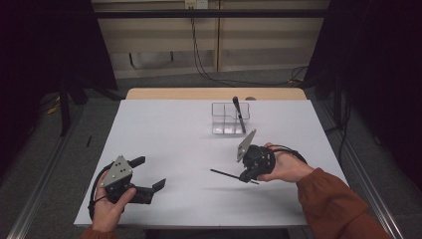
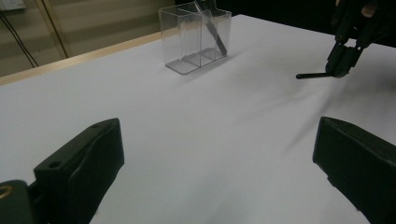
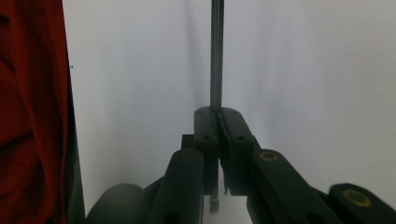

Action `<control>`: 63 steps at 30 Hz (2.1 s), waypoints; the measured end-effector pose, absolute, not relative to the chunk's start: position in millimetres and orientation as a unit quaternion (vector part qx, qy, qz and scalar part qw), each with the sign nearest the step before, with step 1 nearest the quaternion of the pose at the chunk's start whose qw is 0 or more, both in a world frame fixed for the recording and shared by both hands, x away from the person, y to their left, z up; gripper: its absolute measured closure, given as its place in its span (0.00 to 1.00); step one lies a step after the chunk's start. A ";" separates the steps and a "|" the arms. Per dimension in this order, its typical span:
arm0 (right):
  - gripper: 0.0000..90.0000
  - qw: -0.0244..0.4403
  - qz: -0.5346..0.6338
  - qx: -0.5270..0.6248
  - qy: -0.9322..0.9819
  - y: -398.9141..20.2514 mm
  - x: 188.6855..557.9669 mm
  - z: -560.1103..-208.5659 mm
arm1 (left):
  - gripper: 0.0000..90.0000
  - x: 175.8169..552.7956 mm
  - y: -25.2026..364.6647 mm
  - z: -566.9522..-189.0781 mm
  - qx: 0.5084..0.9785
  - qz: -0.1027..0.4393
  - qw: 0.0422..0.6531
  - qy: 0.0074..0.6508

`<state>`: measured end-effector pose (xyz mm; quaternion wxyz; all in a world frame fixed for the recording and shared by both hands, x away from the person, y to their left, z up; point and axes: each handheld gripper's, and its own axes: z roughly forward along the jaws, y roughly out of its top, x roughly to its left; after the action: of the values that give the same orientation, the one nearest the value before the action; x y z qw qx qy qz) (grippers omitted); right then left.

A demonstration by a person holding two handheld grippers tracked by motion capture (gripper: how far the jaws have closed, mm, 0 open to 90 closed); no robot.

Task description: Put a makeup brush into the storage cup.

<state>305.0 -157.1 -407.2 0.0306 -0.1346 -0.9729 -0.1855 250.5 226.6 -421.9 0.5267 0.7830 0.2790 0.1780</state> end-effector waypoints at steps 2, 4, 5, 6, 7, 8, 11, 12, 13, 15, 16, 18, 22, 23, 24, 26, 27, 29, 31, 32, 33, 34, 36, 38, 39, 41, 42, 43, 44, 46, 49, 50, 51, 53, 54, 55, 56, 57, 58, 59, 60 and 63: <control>0.96 0.031 -0.182 -0.130 -0.974 -156.1 304.4 -407.6 | 0.02 249.9 226.8 -419.1 0.783 0.176 0.528 0.278; 0.96 0.032 -0.180 -0.132 -0.974 -155.4 304.3 -406.5 | 0.02 249.6 226.3 -416.3 0.783 0.173 0.529 0.278; 0.96 0.034 -0.177 -0.135 -0.974 -155.2 304.1 -405.9 | 0.02 249.8 226.1 -414.4 0.785 0.173 0.528 0.275; 0.96 0.034 -0.176 -0.135 -0.974 -155.1 304.4 -405.6 | 0.02 250.2 225.8 -411.5 0.783 0.173 0.532 0.273; 0.96 0.034 -0.177 -0.135 -0.974 -155.3 305.1 -405.1 | 0.02 250.5 226.0 -409.0 0.783 0.174 0.531 0.273; 0.96 0.032 -0.181 -0.131 -0.974 -155.6 306.0 -405.2 | 0.02 250.9 225.4 -406.6 0.781 0.176 0.535 0.270; 0.96 0.032 -0.186 -0.136 -0.973 -155.3 306.4 -404.2 | 0.02 252.6 223.6 -400.5 0.777 0.176 0.543 0.265; 0.96 0.033 -0.186 -0.136 -0.972 -155.0 306.1 -404.0 | 0.02 253.7 222.6 -398.9 0.778 0.174 0.544 0.261; 0.96 0.035 -0.186 -0.135 -0.973 -154.4 306.0 -404.2 | 0.02 254.3 221.6 -398.3 0.778 0.172 0.545 0.261; 0.96 0.034 -0.190 -0.128 -0.973 -153.7 306.6 -404.9 | 0.02 256.2 218.5 -397.3 0.780 0.165 0.546 0.255; 0.96 0.035 -0.188 -0.133 -0.972 -152.8 305.9 -404.5 | 0.02 257.1 216.4 -396.9 0.783 0.163 0.544 0.253; 0.96 0.038 -0.190 -0.133 -0.972 -151.6 305.7 -404.5 | 0.02 259.7 212.2 -396.4 0.786 0.172 0.538 0.249; 0.96 0.037 -0.191 -0.125 -0.973 -149.6 306.9 -405.1 | 0.02 266.8 203.0 -397.9 0.785 0.152 0.549 0.243; 0.96 0.039 -0.191 -0.127 -0.973 -149.2 306.8 -405.2 | 0.02 268.1 199.9 -398.2 0.789 0.149 0.546 0.239; 0.96 0.040 -0.190 -0.127 -0.973 -149.1 307.3 -405.4 | 0.03 269.5 197.0 -398.4 0.793 0.144 0.544 0.233; 0.96 0.041 -0.186 -0.128 -0.973 -148.6 308.1 -405.9 | 0.03 271.3 190.6 -398.7 0.799 0.136 0.540 0.225; 0.96 0.041 -0.186 -0.126 -0.974 -148.7 308.9 -406.2 | 0.03 272.2 187.7 -398.5 0.804 0.132 0.537 0.220; 0.96 0.043 -0.184 -0.126 -0.974 -148.7 308.8 -406.1 | 0.04 272.9 181.5 -396.9 0.812 0.123 0.531 0.208; 0.96 0.045 -0.186 -0.126 -0.973 -149.2 308.4 -406.1 | 0.04 272.4 174.5 -394.8 0.819 0.114 0.527 0.197; 0.96 0.043 -0.184 -0.125 -0.974 -149.4 308.4 -406.4 | 0.04 272.6 171.3 -394.0 0.821 0.110 0.527 0.192; 0.96 0.043 -0.183 -0.126 -0.974 -149.4 308.5 -406.4 | 0.04 273.2 168.4 -393.0 0.825 0.109 0.523 0.187; 0.96 0.044 -0.184 -0.123 -0.974 -149.4 308.9 -406.3 | 0.04 273.6 164.9 -392.9 0.825 0.105 0.523 0.185; 0.96 0.045 -0.184 -0.126 -0.974 -148.4 308.1 -406.0 | 0.04 274.9 158.5 -392.1 0.831 0.100 0.517 0.176; 0.96 0.047 -0.183 -0.122 -0.974 -147.7 308.4 -406.7 | 0.04 276.2 152.1 -391.5 0.840 0.094 0.509 0.164; 0.96 0.047 -0.182 -0.121 -0.975 -147.5 308.5 -406.9 | 0.04 276.3 148.7 -391.4 0.842 0.090 0.506 0.163; 0.96 0.050 -0.178 -0.125 -0.975 -147.0 309.0 -407.1 | 0.04 278.0 142.9 -391.6 0.847 0.086 0.500 0.160; 0.96 0.050 -0.178 -0.126 -0.975 -146.9 309.4 -407.4 | 0.04 278.5 140.0 -391.9 0.849 0.083 0.498 0.158; 0.96 0.050 -0.180 -0.125 -0.974 -146.9 310.0 -407.5 | 0.04 279.2 137.4 -392.0 0.852 0.083 0.493 0.153; 0.96 0.049 -0.180 -0.124 -0.975 -147.0 310.6 -407.3 | 0.04 279.4 134.8 -392.2 0.855 0.082 0.489 0.153; 0.96 0.052 -0.178 -0.126 -0.975 -146.7 310.1 -406.8 | 0.04 280.4 129.2 -392.2 0.859 0.075 0.482 0.154; 0.96 0.051 -0.172 -0.120 -0.976 -145.1 310.1 -406.3 | 0.03 282.8 123.9 -391.4 0.867 0.073 0.471 0.146; 0.96 0.050 -0.171 -0.115 -0.977 -144.5 310.5 -406.1 | 0.04 283.9 122.2 -391.2 0.869 0.073 0.468 0.144; 0.96 0.051 -0.169 -0.112 -0.978 -143.7 310.3 -405.9 | 0.04 285.2 120.8 -391.1 0.873 0.071 0.461 0.141; 0.96 0.050 -0.169 -0.105 -0.979 -141.8 310.4 -405.5 | 0.04 287.4 117.9 -392.1 0.880 0.065 0.451 0.137; 0.96 0.052 -0.164 -0.106 -0.979 -140.4 309.9 -404.6 | 0.04 288.7 116.5 -393.0 0.884 0.058 0.444 0.134; 0.96 0.049 -0.164 -0.101 -0.980 -139.6 310.5 -404.8 | 0.04 289.7 115.2 -393.7 0.888 0.053 0.437 0.133; 0.96 0.050 -0.161 -0.102 -0.980 -138.4 310.7 -404.2 | 0.04 290.5 113.8 -394.5 0.893 0.048 0.429 0.129; 0.96 0.051 -0.160 -0.099 -0.981 -137.3 311.0 -404.3 | 0.04 291.2 112.5 -395.1 0.896 0.040 0.424 0.124; 0.96 0.053 -0.158 -0.098 -0.981 -136.3 311.0 -404.2 | 0.06 291.9 111.5 -395.4 0.901 0.038 0.415 0.122; 0.96 0.053 -0.155 -0.097 -0.982 -135.0 310.9 -404.1 | 0.06 292.1 110.2 -395.9 0.903 0.040 0.409 0.123; 0.96 0.053 -0.155 -0.091 -0.982 -134.0 311.3 -404.5 | 0.06 292.2 109.0 -396.0 0.906 0.040 0.404 0.122; 0.96 0.055 -0.155 -0.087 -0.983 -131.3 311.0 -405.5 | 0.07 293.2 105.6 -394.9 0.913 0.027 0.391 0.117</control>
<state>311.0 -131.3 -405.5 0.0549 -0.0871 -0.9826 -0.1549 293.2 105.6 -394.9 0.3909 0.9126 0.1168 0.0274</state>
